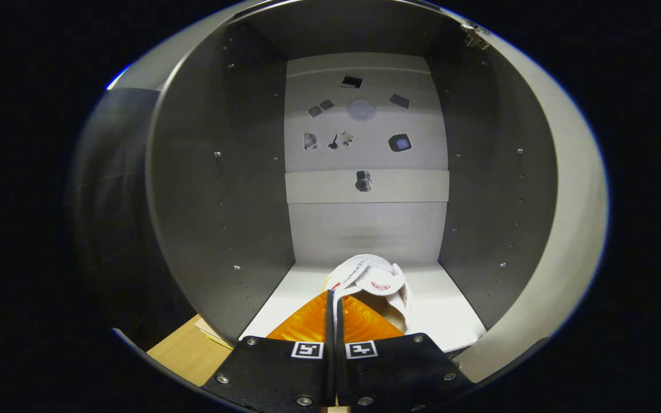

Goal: Open the shoe cabinet door, grab the shoes and put them into the shoe cabinet, then close the shoe cabinet door.

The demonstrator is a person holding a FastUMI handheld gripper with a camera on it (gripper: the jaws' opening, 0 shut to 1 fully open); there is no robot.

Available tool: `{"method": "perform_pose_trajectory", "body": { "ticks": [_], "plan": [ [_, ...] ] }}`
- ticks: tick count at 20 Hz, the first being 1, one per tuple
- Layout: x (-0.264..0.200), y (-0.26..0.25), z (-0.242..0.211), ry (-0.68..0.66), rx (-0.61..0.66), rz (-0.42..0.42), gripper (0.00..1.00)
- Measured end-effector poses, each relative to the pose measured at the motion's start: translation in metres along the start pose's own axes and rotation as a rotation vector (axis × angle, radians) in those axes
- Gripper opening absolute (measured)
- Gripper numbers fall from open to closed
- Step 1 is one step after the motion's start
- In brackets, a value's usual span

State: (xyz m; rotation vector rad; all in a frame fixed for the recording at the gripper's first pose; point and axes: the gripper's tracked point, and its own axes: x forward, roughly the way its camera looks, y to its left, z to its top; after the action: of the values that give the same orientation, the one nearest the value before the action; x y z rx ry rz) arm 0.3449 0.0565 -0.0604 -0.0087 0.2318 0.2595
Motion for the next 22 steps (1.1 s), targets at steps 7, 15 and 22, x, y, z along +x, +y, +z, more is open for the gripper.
{"method": "perform_pose_trajectory", "body": {
  "ticks": [7, 15, 22],
  "plan": [
    [0.058, -0.016, -0.015, 0.054, -0.025, -0.024, 0.00],
    [0.078, -0.006, -0.033, 0.106, 0.016, -0.007, 0.02],
    [0.063, -0.001, -0.028, 0.065, 0.009, -0.022, 0.32]
  ]
}}
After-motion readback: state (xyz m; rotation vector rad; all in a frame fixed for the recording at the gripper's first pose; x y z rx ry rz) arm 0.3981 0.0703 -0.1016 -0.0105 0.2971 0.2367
